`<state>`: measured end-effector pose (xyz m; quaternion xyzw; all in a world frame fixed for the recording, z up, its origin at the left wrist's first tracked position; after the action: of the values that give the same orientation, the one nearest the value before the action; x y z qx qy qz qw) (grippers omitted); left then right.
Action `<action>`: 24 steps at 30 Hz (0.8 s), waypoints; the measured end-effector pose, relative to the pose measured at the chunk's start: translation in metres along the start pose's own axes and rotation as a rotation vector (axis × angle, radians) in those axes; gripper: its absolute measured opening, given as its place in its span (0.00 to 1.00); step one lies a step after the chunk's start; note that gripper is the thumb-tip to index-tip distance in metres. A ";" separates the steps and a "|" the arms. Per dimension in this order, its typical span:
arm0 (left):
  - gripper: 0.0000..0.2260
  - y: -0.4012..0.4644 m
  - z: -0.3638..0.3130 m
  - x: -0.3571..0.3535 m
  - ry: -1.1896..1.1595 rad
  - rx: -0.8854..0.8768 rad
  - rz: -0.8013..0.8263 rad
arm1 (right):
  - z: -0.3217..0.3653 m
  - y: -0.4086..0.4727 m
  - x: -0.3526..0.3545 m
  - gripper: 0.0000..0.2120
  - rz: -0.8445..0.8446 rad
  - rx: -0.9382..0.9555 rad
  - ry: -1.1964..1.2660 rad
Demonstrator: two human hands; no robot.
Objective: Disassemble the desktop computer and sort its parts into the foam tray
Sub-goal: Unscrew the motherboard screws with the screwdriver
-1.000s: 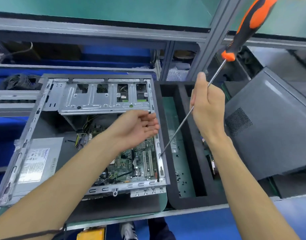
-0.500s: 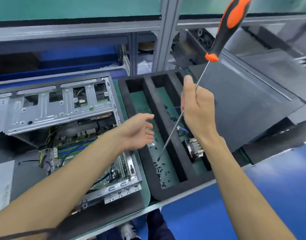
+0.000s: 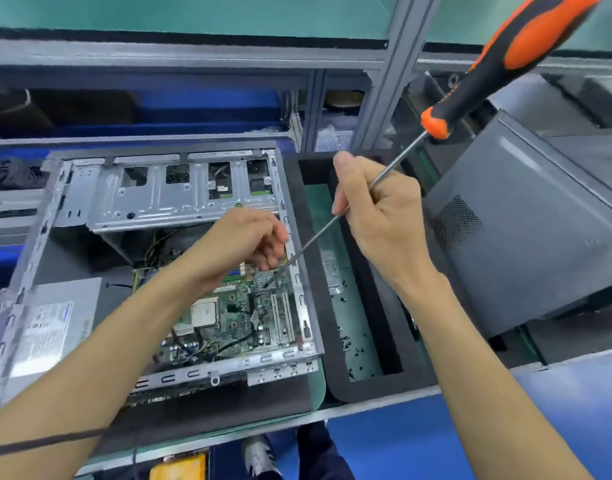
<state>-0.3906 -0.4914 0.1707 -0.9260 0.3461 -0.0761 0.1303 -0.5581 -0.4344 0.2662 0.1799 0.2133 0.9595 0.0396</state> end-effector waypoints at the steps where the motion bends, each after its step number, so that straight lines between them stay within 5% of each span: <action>1: 0.15 -0.006 0.007 0.007 0.082 0.033 -0.006 | -0.002 0.000 -0.009 0.25 0.060 -0.003 -0.035; 9: 0.08 -0.039 0.074 -0.003 0.741 0.241 0.437 | -0.012 -0.008 -0.047 0.25 0.187 -0.005 -0.129; 12: 0.12 -0.044 0.084 -0.015 0.809 0.289 0.544 | -0.012 -0.010 -0.049 0.25 0.183 0.021 -0.200; 24: 0.15 -0.042 0.105 -0.020 1.006 0.452 0.518 | -0.021 -0.043 -0.053 0.32 0.118 0.109 -0.281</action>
<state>-0.3557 -0.4282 0.0818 -0.6118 0.5544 -0.5416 0.1583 -0.5167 -0.4123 0.2126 0.3265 0.2465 0.9125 0.0030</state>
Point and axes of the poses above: each hand's wrist, its own y-axis towards the middle knuckle, its own x-axis out of the back of the hand, z = x × y, the point moved 5 cm from there along y, towards the middle knuckle, and after that the axes turned 9 degrees about z, right-handed, at the moved point
